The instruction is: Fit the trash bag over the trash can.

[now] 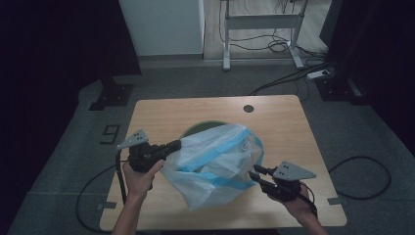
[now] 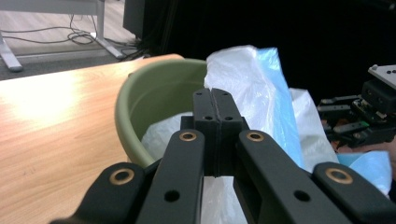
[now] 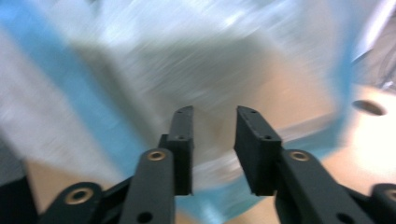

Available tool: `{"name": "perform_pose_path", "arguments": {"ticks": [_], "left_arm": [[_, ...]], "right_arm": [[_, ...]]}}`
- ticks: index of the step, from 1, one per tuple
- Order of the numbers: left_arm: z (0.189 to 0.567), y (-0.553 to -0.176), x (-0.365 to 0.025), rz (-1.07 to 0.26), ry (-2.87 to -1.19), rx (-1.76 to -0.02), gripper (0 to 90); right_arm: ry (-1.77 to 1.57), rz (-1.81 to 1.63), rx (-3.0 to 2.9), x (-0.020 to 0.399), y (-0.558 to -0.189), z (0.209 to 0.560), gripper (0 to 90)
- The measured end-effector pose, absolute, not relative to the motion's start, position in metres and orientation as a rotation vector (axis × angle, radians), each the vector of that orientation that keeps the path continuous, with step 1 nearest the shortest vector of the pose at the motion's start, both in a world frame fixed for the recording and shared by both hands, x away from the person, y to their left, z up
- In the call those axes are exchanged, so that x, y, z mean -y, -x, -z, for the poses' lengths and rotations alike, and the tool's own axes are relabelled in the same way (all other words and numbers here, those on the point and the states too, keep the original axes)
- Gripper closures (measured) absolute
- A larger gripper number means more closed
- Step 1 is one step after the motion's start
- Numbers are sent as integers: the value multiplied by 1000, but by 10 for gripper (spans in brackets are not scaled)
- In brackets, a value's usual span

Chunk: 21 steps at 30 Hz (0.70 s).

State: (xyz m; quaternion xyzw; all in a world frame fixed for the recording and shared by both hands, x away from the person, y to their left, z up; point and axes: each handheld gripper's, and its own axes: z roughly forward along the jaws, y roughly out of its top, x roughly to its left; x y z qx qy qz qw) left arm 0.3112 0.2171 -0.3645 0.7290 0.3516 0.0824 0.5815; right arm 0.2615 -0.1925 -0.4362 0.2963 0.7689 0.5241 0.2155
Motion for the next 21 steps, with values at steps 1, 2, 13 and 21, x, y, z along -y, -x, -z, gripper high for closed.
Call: {"name": "perform_pose_path", "arguments": {"ticks": [1, 2, 13, 21], "left_arm": [[364, -312, -218, -196, -1699, -826, 897], [364, -314, -219, -199, -1697, -830, 897], [367, -328, -223, -188, -1663, -842, 897], [369, -343, -235, -177, -1621, -862, 897]], "right_arm": [[-833, -1456, -2102, 196, -264, 432, 626], [-850, -1460, -2073, 200, -267, 428, 603], [-909, -1505, -1965, 194, -333, 398, 530], [-987, -1440, -2015, 173, -371, 398, 890]]}}
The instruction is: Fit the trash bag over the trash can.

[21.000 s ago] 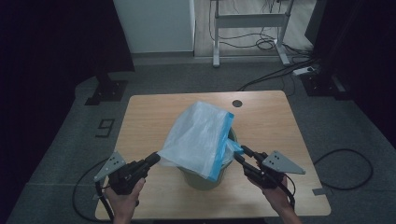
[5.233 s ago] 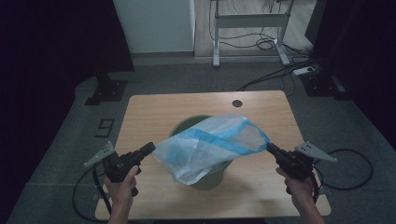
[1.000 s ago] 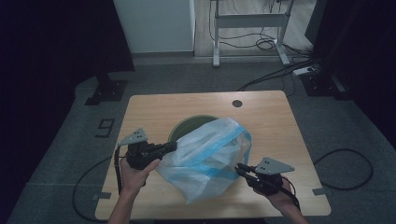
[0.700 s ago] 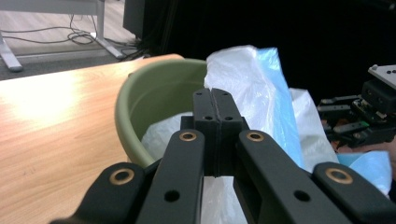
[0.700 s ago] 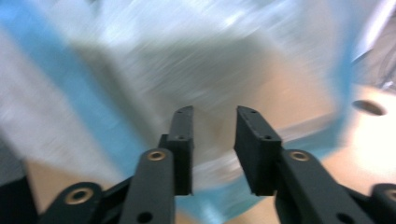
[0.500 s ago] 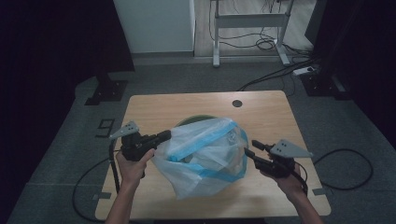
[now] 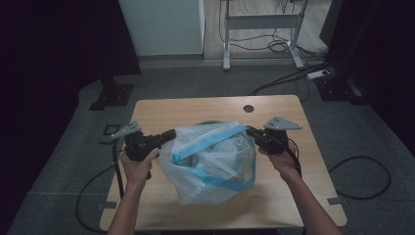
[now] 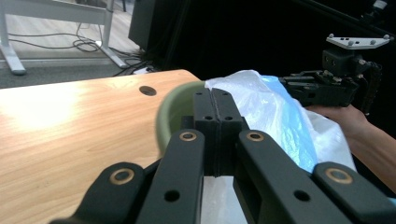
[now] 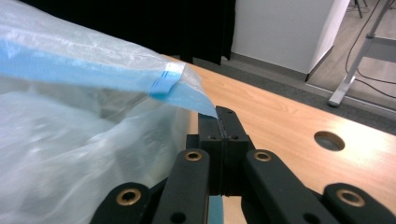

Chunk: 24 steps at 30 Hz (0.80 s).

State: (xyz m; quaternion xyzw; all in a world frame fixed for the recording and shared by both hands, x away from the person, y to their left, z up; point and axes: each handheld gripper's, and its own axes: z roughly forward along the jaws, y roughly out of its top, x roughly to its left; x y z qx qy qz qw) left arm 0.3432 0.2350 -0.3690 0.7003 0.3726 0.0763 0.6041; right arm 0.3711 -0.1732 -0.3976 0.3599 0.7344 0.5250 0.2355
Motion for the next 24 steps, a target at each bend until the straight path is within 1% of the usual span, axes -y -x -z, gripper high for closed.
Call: {"name": "perform_pose_path", "arguments": {"ticks": [10, 17, 24], "left_arm": [[385, -371, -250, -196, -1591, -966, 897], [407, -382, -252, -202, -1618, -1060, 897], [428, -389, -248, -142, -1638, -1122, 897]], "right_arm": [[-1050, -1425, -1995, 153, -407, 395, 890], [-1133, -1380, -2039, 141, -424, 416, 890], [-1174, -1359, -2089, 137, -431, 432, 890]]}}
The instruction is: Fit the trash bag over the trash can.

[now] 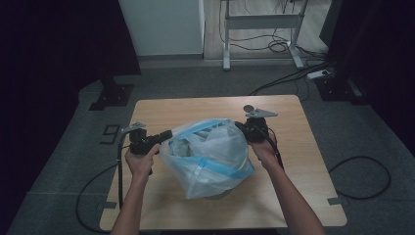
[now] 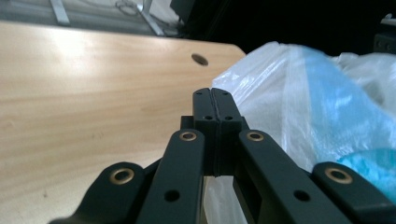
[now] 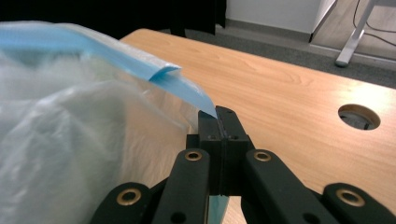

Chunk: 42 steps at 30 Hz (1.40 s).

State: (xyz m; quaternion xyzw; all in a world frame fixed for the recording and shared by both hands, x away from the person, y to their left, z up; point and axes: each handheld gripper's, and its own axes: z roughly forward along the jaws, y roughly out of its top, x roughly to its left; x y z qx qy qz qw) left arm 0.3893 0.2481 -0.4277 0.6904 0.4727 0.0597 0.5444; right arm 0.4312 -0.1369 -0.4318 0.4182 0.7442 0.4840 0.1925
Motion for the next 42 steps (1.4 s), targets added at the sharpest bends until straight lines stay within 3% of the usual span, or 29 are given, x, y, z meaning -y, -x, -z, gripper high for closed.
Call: {"name": "perform_pose_path", "arguments": {"ticks": [16, 19, 25, 33, 42], "left_arm": [[451, -381, -241, -92, -1683, -1147, 896], [450, -379, -239, -98, -1676, -1133, 896], [445, -376, -245, -122, -1642, -1132, 895], [442, -373, -247, -136, -1634, -1128, 894], [438, -368, -246, -129, -1614, -1122, 893]], "right_arm": [[-1274, -1300, -2130, 149, -429, 465, 874], [-1293, -1327, -2105, 154, -427, 466, 822], [-1327, -1404, -1909, 175, -415, 445, 630], [-1159, -1588, -1877, 192, -362, 404, 562], [-872, -1763, -2085, 175, -294, 377, 504]]}}
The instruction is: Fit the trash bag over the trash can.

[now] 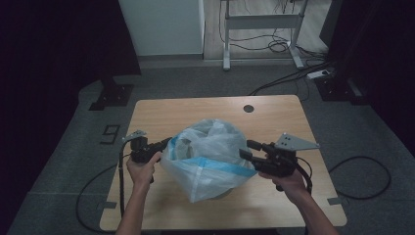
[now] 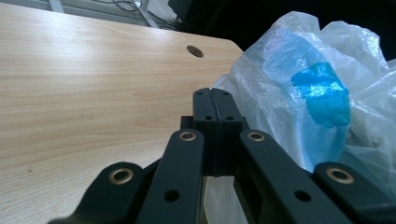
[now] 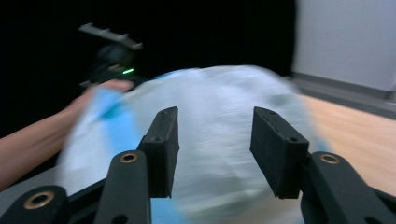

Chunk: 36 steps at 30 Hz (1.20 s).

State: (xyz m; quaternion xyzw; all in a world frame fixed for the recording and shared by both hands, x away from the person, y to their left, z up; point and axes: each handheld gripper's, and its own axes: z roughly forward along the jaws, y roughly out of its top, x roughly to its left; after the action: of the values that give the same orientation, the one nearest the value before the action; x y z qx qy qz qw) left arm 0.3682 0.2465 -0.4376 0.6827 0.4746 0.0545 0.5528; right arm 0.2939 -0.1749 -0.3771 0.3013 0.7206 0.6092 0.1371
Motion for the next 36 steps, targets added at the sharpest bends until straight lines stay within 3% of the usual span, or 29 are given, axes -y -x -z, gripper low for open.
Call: {"name": "perform_pose_path", "arguments": {"ticks": [13, 16, 27, 36], "left_arm": [[435, -365, -251, -142, -1613, -1124, 893], [435, -365, -251, -146, -1617, -1124, 893], [434, -362, -252, -156, -1622, -1122, 892], [432, -358, -252, -166, -1651, -1116, 892]], "right_arm": [[-759, -1728, -2308, 141, -284, 390, 454], [-714, -1704, -2316, 139, -277, 391, 506], [-557, -1644, -2206, 141, -243, 395, 865], [-478, -1714, -2301, 148, -220, 431, 888]]}}
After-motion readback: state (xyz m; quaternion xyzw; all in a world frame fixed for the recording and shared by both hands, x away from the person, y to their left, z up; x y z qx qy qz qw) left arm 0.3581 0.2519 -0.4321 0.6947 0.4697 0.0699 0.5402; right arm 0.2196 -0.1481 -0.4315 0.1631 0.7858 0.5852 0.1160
